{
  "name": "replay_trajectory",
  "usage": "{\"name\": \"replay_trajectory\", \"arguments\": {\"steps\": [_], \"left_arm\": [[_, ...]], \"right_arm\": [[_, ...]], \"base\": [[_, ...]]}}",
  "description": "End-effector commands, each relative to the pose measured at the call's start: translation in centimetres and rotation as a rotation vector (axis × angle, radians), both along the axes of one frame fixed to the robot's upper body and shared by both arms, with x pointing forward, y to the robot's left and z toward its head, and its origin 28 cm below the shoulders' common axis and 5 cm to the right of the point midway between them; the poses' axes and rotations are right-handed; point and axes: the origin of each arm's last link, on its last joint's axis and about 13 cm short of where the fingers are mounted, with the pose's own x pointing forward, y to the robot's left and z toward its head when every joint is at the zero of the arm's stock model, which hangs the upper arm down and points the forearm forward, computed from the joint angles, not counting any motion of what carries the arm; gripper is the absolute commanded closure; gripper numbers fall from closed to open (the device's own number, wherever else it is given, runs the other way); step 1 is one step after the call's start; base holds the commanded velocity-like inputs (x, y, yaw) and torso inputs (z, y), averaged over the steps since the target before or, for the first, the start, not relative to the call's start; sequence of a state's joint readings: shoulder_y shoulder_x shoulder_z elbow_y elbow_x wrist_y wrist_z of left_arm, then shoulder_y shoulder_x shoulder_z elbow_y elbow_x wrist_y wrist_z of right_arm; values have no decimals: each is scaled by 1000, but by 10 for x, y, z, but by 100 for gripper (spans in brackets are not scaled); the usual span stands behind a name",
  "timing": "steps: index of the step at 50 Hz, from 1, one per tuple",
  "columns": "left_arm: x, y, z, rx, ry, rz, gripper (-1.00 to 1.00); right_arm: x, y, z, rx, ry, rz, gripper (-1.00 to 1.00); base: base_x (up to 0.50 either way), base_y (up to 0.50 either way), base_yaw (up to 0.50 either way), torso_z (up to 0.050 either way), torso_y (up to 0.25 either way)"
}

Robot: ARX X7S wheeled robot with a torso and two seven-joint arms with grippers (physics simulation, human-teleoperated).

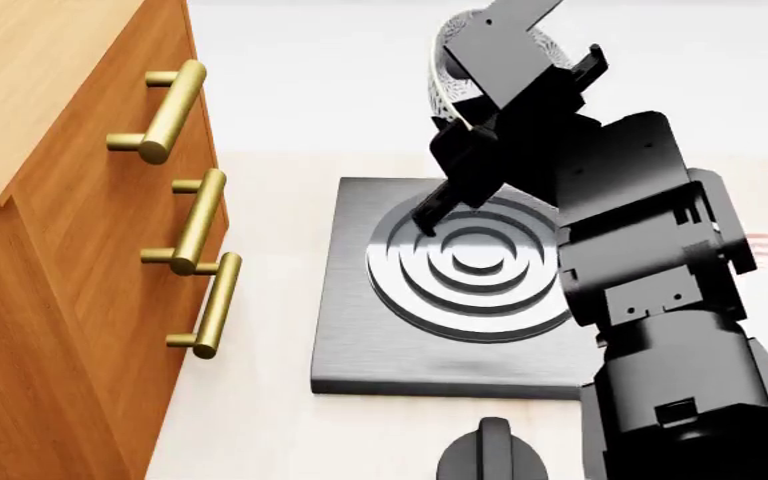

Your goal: Put the bowl on the stove.

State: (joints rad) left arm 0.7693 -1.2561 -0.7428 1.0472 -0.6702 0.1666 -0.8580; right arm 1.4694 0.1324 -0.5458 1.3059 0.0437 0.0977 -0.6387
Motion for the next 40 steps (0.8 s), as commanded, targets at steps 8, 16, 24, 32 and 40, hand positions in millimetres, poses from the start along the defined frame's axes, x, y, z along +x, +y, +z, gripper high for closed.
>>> {"name": "replay_trajectory", "arguments": {"steps": [8, 16, 24, 32, 40], "left_arm": [[-2, 2, 3, 2, -49, 5, -100], [-2, 3, 3, -6, -47, 14, -100], [-1, 3, 3, -5, -47, 16, -100], [-1, 3, 3, -3, -46, 17, -100], [-1, 3, 2, -3, -46, 17, -100]], "right_arm": [[-2, 10, -22, 12, 74, -11, 100], [-4, 5, -32, 17, 121, -41, 100], [-6, 4, -41, 28, 150, -60, 100], [-6, 5, -43, 62, 139, -73, 100], [-5, 6, -40, 68, 126, -44, 100]], "base": [[0, 0, 0, 0, 0], [0, 0, 0, 0, 1], [0, 0, 0, 0, 0], [0, 0, 0, 0, 0], [0, 0, 0, 0, 1]]}}
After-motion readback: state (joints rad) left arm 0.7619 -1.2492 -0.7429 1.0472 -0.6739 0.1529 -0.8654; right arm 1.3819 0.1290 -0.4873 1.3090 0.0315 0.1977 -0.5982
